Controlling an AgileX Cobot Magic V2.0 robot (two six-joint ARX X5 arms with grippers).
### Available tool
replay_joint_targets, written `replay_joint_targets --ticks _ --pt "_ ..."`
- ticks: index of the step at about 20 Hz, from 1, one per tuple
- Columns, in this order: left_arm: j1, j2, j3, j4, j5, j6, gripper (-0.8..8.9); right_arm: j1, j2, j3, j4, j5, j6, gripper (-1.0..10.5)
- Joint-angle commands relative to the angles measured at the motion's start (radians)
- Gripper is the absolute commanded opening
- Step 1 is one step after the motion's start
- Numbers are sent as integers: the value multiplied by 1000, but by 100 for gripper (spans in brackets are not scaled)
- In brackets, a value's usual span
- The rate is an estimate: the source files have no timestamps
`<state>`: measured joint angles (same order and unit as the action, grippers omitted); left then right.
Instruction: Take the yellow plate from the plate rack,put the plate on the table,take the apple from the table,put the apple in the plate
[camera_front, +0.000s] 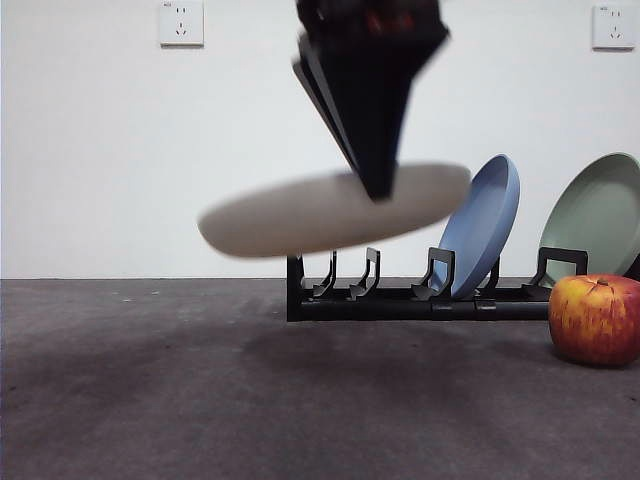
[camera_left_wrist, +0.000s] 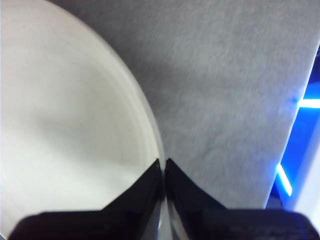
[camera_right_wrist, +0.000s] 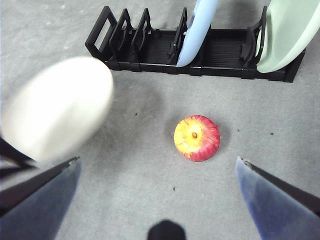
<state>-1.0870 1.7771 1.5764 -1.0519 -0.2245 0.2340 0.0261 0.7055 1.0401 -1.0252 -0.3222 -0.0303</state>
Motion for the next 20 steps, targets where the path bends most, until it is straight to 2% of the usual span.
replay_joint_targets --ticks 1,9,20 --pt "-5 3 -77 83 -4 -45 -6 1 -2 4 3 -4 4 565" --pt "-5 7 -220 231 -6 -55 -6 1 6 4 3 -4 4 565" --pt "-27 74 -223 212 -9 -66 -6 1 6 4 -5 -4 4 565"
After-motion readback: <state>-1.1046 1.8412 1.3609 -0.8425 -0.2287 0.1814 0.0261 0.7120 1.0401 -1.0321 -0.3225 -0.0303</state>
